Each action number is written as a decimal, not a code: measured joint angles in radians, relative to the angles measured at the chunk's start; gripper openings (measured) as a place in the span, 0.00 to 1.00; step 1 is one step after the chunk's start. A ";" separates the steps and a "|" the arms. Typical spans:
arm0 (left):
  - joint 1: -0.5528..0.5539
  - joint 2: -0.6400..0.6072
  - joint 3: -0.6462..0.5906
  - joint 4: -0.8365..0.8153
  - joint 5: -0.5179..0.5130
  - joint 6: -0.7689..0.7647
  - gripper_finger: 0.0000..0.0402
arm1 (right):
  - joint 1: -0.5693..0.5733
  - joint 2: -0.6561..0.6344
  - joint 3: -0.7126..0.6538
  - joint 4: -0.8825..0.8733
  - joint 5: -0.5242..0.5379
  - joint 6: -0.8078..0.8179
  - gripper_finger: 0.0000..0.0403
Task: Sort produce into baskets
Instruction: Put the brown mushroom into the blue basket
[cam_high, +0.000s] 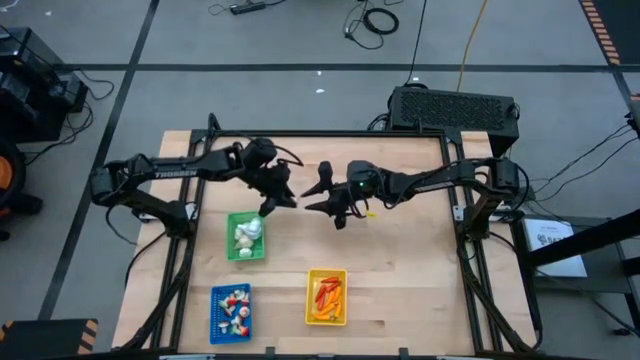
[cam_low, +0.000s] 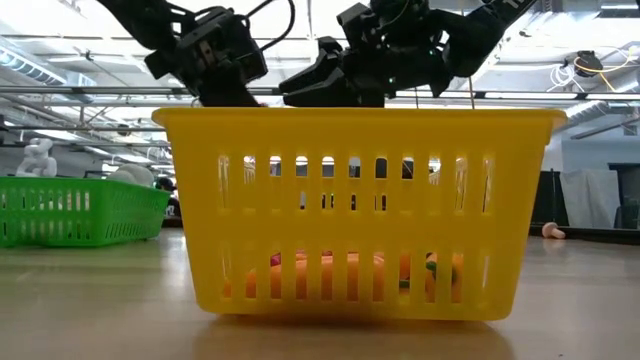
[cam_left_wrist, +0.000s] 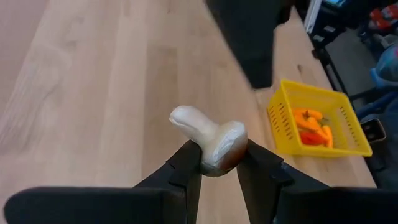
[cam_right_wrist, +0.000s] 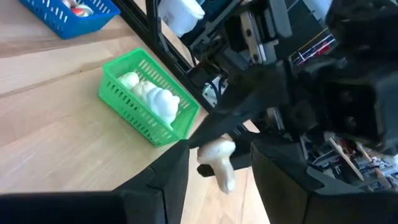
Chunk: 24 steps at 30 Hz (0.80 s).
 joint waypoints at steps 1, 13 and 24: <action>-0.005 0.000 0.000 0.020 0.001 -0.009 0.24 | 0.000 0.000 0.000 0.001 0.000 0.003 0.41; -0.078 0.000 0.000 0.100 0.010 -0.042 0.24 | 0.000 0.000 0.000 0.000 0.004 0.007 0.41; -0.086 0.000 0.000 0.126 0.004 -0.043 0.24 | 0.019 0.000 0.000 -0.001 0.004 0.007 0.31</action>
